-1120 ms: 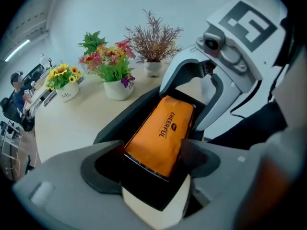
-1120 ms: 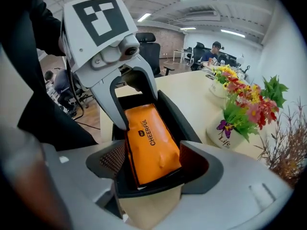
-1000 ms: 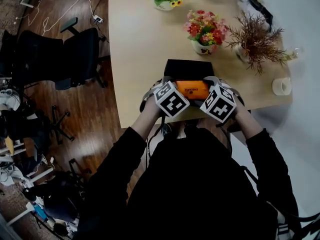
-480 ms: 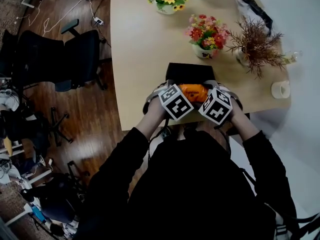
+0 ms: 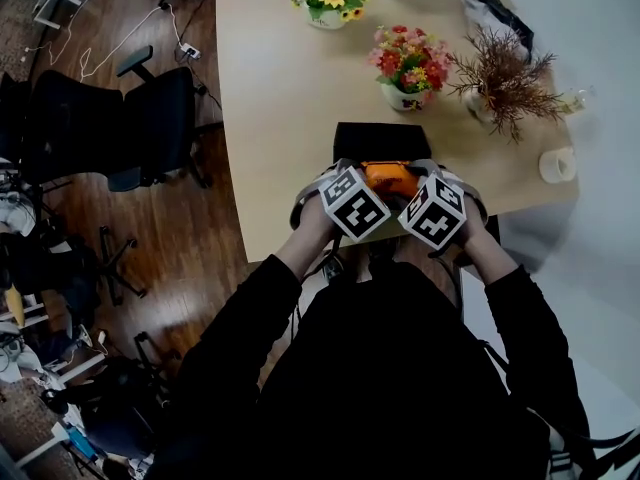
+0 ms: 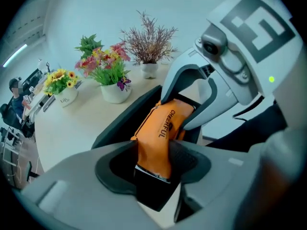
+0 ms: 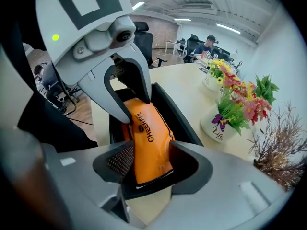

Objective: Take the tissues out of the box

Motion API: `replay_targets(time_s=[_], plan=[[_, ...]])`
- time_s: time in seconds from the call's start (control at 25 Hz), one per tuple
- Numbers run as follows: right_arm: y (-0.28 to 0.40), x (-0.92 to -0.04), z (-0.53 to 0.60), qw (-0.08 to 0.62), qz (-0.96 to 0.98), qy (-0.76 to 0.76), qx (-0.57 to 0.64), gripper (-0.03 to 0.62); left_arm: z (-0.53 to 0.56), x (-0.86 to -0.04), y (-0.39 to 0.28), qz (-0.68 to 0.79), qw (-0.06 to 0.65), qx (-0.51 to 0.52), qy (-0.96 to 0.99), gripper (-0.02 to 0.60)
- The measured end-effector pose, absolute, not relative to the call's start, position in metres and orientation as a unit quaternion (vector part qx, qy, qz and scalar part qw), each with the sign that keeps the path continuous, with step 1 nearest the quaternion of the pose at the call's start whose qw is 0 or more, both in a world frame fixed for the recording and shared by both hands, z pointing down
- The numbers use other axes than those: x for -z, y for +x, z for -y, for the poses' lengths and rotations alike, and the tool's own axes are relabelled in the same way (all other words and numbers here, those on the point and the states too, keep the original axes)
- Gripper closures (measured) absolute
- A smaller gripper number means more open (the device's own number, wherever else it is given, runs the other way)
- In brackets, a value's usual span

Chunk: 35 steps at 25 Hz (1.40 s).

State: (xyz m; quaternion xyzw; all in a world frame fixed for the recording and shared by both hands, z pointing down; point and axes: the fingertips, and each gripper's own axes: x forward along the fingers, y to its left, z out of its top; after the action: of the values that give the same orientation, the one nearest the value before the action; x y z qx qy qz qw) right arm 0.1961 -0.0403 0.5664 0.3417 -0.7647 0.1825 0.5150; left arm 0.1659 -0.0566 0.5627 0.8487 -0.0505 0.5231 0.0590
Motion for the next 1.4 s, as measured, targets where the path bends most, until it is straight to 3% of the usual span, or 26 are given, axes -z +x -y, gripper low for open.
replay_targets(time_s=[0.6,1.12,1.4], plan=[[0.147,-0.455,0.058,0.488,0.78,0.388,-0.045,0.387,0.073,-0.454,0.109,0.151,-0.048,-0.45,0.879,0.414],[-0.003,-0.462,0.084,0.481,0.84,0.248,0.034,0.396,0.084,-0.459,-0.043,0.294,0.024,-0.471,0.832,0.414],[-0.029,-0.476,0.088,0.49,0.844,0.214,0.038,0.402,0.087,-0.471,-0.07,0.311,0.049,-0.476,0.821,0.417]])
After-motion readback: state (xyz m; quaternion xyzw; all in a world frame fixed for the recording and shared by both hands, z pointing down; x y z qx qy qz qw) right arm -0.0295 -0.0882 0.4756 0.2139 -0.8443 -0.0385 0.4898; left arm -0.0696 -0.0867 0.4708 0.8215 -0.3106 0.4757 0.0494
